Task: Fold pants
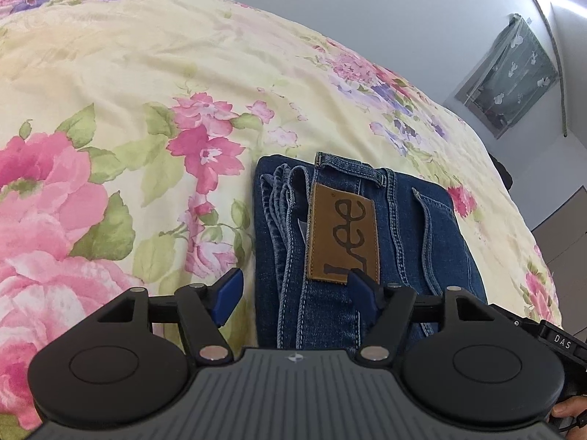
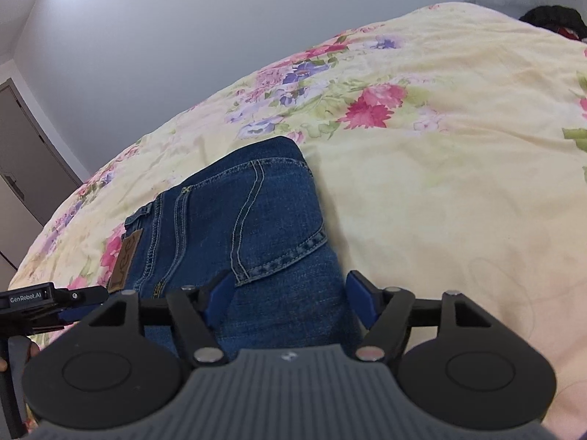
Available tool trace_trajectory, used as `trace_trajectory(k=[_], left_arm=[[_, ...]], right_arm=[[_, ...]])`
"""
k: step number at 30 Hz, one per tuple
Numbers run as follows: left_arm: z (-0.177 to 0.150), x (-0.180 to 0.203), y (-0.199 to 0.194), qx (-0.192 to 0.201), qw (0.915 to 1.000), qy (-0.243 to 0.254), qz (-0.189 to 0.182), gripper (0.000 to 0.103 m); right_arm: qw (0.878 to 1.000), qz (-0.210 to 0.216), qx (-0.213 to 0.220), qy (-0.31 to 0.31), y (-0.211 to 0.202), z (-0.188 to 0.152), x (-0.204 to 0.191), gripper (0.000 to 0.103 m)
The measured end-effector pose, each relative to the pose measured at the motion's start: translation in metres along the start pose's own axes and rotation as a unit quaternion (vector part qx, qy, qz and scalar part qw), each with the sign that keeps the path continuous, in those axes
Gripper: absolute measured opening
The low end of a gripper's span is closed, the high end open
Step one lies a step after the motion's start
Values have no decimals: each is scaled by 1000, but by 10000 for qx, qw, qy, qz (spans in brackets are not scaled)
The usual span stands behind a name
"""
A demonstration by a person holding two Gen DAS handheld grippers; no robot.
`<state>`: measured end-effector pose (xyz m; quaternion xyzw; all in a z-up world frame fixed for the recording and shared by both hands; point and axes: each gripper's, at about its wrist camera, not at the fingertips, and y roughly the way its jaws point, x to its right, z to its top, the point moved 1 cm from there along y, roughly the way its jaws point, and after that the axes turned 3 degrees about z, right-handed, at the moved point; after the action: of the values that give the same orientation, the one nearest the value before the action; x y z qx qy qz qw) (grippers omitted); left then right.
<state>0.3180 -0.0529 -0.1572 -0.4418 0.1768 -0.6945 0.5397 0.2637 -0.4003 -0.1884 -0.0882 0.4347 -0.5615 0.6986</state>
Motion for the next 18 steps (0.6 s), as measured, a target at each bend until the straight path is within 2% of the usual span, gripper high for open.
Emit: trace_trajectory(k=[2,4,7,10,15,16,18], left_arm=[[4,-7,9,-105,9997,-162,-155,79],[8,-20,20,-190,9972,-535,-477,82],[13,-39,36,-282,9884,-1147,-951,83],[19,-48,48,-327,9819,-1327,-1310,81],[25,-50,61,-329,9773,-1315,-1629,70],[24,-49,62,-313,9773,-1312,-1632,68],[24,-46,60,-272,9777,-1322,-1609,54]], right_arm=[[9996,120,-173,208,10,7,7,67],[9981,297,-346,423,21,13,15,67],[9934,625,-567,775,37,23,27,67],[9883,896,-739,992,51,33,34,67],[9792,1239,-894,1331,69,43,44,65],[9782,1268,-901,1374,72,44,46,59],[9765,1339,-899,1430,74,43,50,53]])
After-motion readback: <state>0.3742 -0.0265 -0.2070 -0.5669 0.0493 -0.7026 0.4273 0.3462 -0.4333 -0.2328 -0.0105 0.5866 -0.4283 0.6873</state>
